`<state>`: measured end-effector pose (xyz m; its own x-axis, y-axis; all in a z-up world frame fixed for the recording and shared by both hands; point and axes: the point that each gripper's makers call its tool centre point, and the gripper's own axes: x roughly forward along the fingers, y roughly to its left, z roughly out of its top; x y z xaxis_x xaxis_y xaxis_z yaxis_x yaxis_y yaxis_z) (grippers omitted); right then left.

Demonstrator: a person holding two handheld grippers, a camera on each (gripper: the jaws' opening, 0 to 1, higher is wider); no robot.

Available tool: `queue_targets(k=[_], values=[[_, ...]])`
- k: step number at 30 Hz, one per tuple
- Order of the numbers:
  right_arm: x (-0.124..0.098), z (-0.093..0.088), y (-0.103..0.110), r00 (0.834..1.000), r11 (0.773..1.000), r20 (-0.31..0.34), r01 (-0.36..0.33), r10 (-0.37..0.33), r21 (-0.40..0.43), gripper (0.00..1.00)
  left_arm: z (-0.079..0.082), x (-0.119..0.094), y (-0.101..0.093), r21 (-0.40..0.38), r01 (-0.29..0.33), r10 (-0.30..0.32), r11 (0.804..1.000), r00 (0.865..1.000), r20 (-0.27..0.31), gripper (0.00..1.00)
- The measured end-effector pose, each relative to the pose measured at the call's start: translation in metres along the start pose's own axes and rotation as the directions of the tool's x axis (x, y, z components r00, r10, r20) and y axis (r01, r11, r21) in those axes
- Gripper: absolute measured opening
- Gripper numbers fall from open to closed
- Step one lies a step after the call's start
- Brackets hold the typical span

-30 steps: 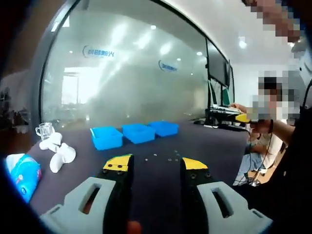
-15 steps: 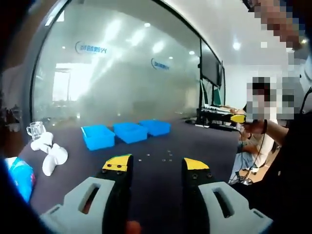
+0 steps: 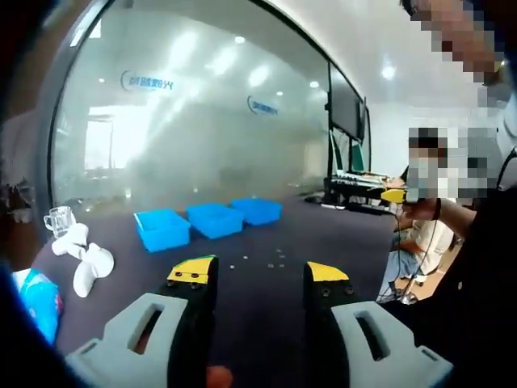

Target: Sort the screws, nuts, and washers into the corresponding bins

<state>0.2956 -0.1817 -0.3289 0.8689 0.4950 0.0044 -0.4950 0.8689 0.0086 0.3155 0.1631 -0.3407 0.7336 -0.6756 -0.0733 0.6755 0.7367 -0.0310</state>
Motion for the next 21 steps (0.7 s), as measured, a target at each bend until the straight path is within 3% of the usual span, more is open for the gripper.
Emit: queue_targets(k=[8,21], values=[[-0.003,0.0,-0.002,1.0,1.0,0.009,0.009,-0.009,0.006,0.45,0.005,0.007,0.01,0.024,0.004,-0.003,1.0,0.999,-0.049,0.43],[-0.013,0.002,-0.009,0.999,0.999,0.016,0.034,-0.034,0.007,0.45,0.009,0.042,0.022,0.028,0.041,-0.036,0.999,0.988,-0.149,0.43]])
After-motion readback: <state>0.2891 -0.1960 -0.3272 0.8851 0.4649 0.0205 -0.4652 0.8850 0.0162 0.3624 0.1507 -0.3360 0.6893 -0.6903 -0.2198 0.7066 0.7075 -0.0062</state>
